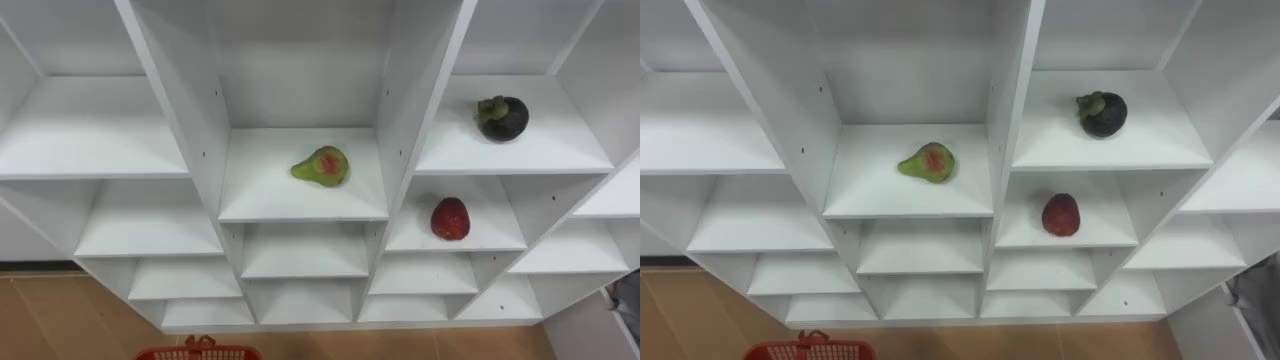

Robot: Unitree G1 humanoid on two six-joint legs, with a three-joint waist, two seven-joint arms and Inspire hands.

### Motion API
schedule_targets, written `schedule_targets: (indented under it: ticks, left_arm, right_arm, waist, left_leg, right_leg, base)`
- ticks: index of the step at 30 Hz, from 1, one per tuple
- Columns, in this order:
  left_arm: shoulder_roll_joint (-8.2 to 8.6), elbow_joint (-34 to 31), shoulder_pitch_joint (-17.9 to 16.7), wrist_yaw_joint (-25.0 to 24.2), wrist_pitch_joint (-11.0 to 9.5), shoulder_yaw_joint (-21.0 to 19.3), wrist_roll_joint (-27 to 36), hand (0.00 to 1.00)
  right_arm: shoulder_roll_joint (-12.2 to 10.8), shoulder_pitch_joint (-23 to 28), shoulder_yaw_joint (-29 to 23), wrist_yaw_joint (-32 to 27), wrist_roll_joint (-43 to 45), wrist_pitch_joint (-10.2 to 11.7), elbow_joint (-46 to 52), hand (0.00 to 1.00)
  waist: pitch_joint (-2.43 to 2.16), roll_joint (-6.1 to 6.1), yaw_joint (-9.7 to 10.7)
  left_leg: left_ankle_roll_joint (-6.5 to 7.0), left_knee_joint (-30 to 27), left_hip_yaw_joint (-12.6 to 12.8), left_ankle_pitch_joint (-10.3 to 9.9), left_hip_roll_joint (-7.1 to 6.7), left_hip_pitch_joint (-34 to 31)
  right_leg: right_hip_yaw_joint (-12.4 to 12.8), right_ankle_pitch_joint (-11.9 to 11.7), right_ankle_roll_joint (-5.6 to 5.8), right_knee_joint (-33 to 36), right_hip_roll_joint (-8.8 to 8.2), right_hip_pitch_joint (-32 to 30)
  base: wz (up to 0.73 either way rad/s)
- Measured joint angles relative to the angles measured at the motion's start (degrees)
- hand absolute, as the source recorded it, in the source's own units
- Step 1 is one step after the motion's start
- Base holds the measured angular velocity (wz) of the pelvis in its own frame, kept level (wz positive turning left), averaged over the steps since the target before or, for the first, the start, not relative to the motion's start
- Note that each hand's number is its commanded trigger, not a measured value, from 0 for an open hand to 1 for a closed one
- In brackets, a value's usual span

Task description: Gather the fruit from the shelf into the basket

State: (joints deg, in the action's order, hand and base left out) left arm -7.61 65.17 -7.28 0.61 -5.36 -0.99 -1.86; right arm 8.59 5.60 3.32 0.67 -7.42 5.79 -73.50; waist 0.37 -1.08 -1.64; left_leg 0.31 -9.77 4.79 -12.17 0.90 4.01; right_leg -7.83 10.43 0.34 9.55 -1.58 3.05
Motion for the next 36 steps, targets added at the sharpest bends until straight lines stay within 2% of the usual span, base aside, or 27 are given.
schedule_targets:
  ticks: [23,36]
  left_arm:
    - [0.00,0.0,-0.1,0.0,0.0,0.0,0.1,1.00]
    - [-0.03,0.0,-0.1,1.6,0.0,0.0,0.1,1.00]
  right_arm:
    - [0.0,0.0,-0.1,-1.0,1.2,0.4,-0.5,0.00]
    - [0.0,0.0,-0.1,-2.7,2.7,0.4,-0.3,0.00]
  waist:
    - [-0.03,0.04,-0.1]
    - [-0.35,-0.23,-0.1]
  left_leg:
    - [0.00,0.2,0.5,0.0,0.03,0.6]
    - [0.00,0.2,0.5,0.0,0.03,0.6]
  right_leg:
    - [0.4,0.0,0.02,0.1,0.05,0.3]
    - [0.7,0.0,0.02,0.1,0.07,0.3]
  base:
    - [-0.01]
    - [0.00]
